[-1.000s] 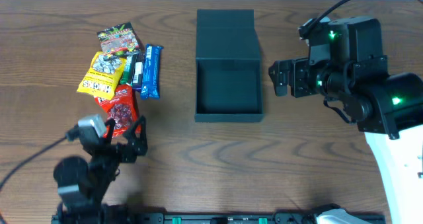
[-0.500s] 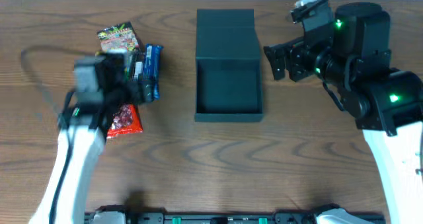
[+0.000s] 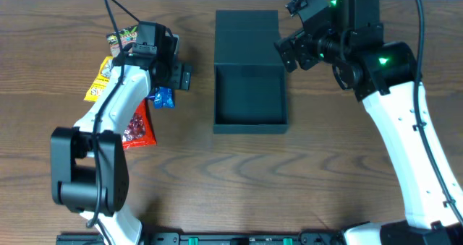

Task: Pack container
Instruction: 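Grasp the blue wrapped bar with the left gripper, then carry the blue bar into the box and release it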

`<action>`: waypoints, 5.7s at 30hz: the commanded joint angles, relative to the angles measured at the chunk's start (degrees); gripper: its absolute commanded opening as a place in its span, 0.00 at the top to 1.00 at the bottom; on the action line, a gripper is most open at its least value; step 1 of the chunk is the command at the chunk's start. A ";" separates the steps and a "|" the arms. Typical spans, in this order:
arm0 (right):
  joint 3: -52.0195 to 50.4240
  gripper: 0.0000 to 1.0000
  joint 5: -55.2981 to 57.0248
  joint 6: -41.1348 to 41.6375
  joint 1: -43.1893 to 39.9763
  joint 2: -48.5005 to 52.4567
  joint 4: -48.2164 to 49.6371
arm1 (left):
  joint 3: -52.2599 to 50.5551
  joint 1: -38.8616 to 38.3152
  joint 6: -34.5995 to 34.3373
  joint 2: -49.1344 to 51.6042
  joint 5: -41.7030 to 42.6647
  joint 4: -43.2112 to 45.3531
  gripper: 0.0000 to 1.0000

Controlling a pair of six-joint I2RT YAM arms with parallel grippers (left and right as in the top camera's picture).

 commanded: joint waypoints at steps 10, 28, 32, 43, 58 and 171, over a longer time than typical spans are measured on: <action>-0.09 0.01 -0.26 0.55 -1.40 0.26 0.20 | 1.53 3.58 0.57 7.19 1.11 5.88 0.05; -0.09 0.01 -0.24 0.96 -1.40 0.28 2.01 | 1.51 3.85 -0.59 10.21 9.27 7.93 0.30; -0.09 0.01 -0.24 0.96 -1.40 0.28 2.05 | 1.51 3.85 -0.50 10.21 9.20 8.00 0.35; -0.09 0.01 -0.24 0.96 -1.40 0.28 2.45 | 1.40 3.48 -0.70 12.48 8.63 9.11 0.38; -0.09 0.01 0.22 0.96 -2.12 0.28 3.02 | 2.97 3.39 -2.45 12.79 8.63 9.01 0.64; -0.48 0.01 -2.60 12.26 -28.35 1.11 0.35 | 12.81 -28.68 -26.51 15.82 14.01 0.96 0.94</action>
